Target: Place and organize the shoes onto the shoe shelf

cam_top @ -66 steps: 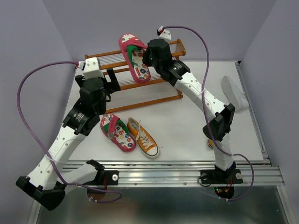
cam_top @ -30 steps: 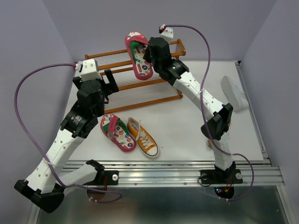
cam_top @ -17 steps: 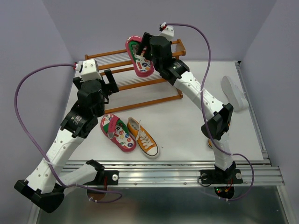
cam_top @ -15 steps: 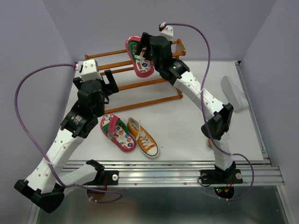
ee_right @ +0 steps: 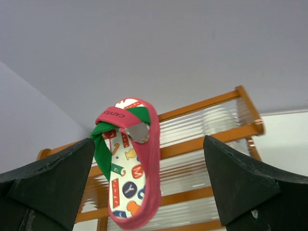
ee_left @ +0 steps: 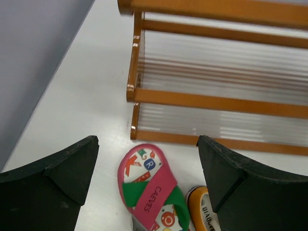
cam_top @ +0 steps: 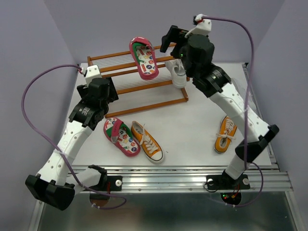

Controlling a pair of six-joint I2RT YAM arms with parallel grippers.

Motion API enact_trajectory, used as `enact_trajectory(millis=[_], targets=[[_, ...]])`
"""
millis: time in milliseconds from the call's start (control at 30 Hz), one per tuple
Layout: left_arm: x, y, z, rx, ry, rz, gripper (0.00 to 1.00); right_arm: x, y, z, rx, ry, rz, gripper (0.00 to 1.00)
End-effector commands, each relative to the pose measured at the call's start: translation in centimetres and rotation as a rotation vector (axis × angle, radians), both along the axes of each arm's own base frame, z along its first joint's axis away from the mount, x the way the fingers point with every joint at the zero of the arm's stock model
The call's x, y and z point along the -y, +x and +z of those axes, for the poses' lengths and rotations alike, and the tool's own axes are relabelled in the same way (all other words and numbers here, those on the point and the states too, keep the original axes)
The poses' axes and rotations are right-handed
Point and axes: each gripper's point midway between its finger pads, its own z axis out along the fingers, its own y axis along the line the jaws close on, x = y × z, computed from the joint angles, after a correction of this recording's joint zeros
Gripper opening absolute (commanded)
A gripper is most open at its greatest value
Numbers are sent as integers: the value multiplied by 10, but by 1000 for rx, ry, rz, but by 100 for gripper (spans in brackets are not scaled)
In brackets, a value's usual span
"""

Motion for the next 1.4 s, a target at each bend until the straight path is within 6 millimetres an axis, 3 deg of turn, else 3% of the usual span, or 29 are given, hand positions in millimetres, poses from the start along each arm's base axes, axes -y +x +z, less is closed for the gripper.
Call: enact_trajectory(millis=[0,33,167,200,367,600,1000,1233,1333,1367], targets=[[-1,-18,-37,-182,-45,33,94,47,-21,12,53,-19,-134,100],[1,-25,-49,-231,-71,42,91,58,-31,22,75,6,-147,100],[7,-47,-89,-382,-153,118,90,76,-43,-1,51,2,-184,100],[9,-53,-96,-408,-166,126,90,76,-43,-15,30,-13,-190,100],[18,-71,-142,-508,-256,193,89,79,-47,-36,-1,-28,-189,100],[34,-90,-197,-615,-374,238,88,84,-49,-46,-16,-48,-204,100],[29,-105,-250,-694,-357,339,87,65,-45,-59,-38,-45,-128,100],[27,-104,-267,-673,-367,364,63,65,-43,-68,-54,-48,-141,100],[25,-102,-262,-643,-374,377,41,66,-42,-67,-53,-44,-145,100],[23,-103,-256,-632,-377,382,23,66,-42,-67,-53,-42,-145,100]])
